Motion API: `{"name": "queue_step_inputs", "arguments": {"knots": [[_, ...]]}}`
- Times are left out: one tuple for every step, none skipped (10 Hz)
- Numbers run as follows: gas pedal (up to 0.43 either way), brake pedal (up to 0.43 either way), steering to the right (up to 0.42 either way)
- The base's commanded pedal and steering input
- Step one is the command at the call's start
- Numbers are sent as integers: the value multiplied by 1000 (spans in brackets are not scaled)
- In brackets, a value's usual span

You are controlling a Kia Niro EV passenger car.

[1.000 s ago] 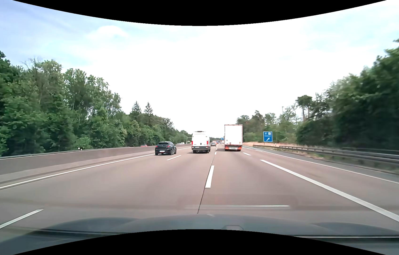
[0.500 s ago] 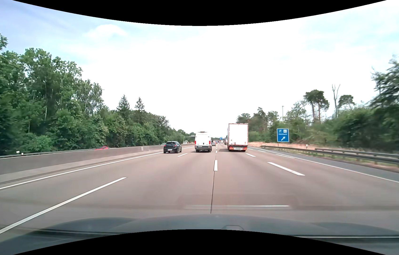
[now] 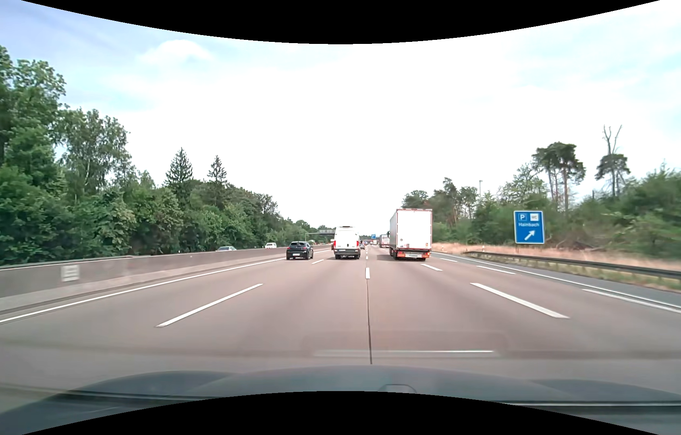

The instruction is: Follow the waypoints while adhering to traffic rules and regulations

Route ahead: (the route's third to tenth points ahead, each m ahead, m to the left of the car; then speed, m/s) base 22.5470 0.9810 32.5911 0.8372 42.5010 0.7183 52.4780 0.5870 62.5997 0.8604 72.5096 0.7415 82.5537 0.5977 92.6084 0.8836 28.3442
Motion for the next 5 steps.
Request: {"name": "queue_step_inputs", "arguments": {"knots": [[287, 0, 4], [287, 0, 4], [287, 0, 4], [287, 0, 4], [287, 0, 4]]}}
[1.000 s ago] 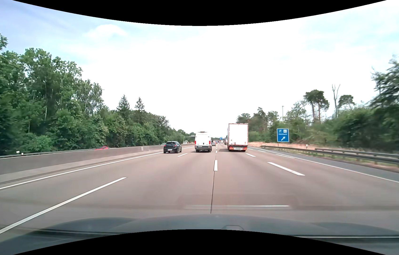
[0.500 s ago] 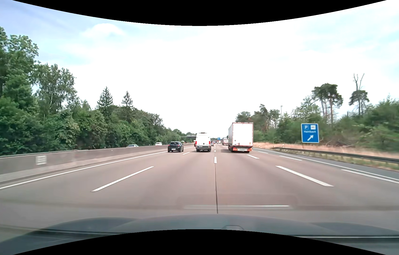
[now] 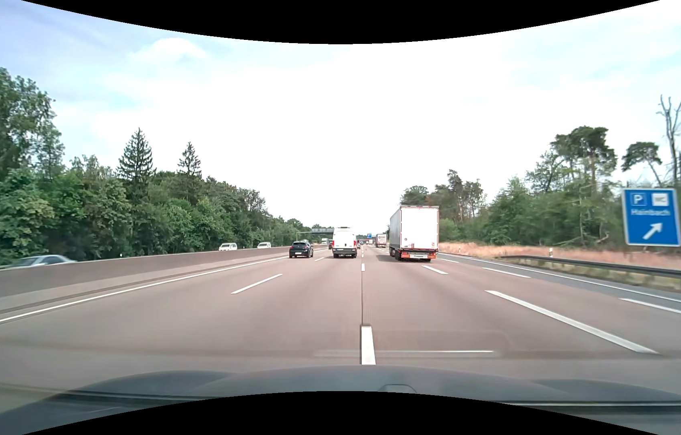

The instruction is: Follow the waypoints while adhering to traffic rules and regulations

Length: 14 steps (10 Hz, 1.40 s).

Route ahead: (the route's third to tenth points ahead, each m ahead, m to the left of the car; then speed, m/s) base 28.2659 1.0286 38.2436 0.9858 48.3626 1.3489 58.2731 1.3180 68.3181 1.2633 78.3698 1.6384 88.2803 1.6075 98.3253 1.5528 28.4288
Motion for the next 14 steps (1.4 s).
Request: {"name": "queue_step_inputs", "arguments": {"knots": [[287, 0, 3], [287, 0, 3], [287, 0, 3], [287, 0, 3], [287, 0, 3], [287, 0, 3], [287, 0, 2], [287, 0, 1], [287, 0, 0], [287, 0, -1], [287, 0, -3], [287, 0, -5], [287, 0, -5], [287, 0, -5]]}}
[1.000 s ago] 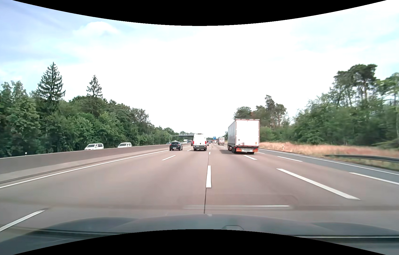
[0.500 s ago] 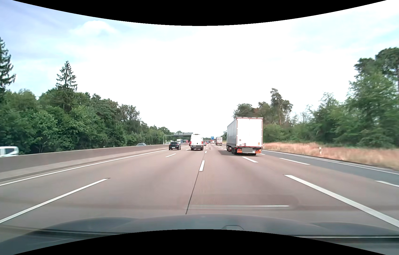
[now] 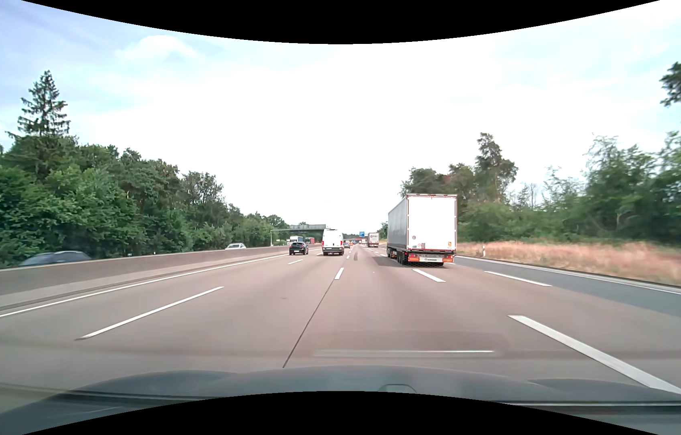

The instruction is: Follow the waypoints while adhering to traffic rules and regulations

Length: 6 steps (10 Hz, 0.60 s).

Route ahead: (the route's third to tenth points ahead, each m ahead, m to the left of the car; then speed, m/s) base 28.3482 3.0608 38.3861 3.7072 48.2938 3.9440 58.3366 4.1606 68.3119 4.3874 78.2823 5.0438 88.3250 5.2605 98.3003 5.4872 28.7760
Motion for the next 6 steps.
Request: {"name": "queue_step_inputs", "arguments": {"knots": [[287, 0, -5], [287, 0, -5], [287, 0, -5], [287, 0, -6], [280, 0, -6], [280, 0, -6]]}}
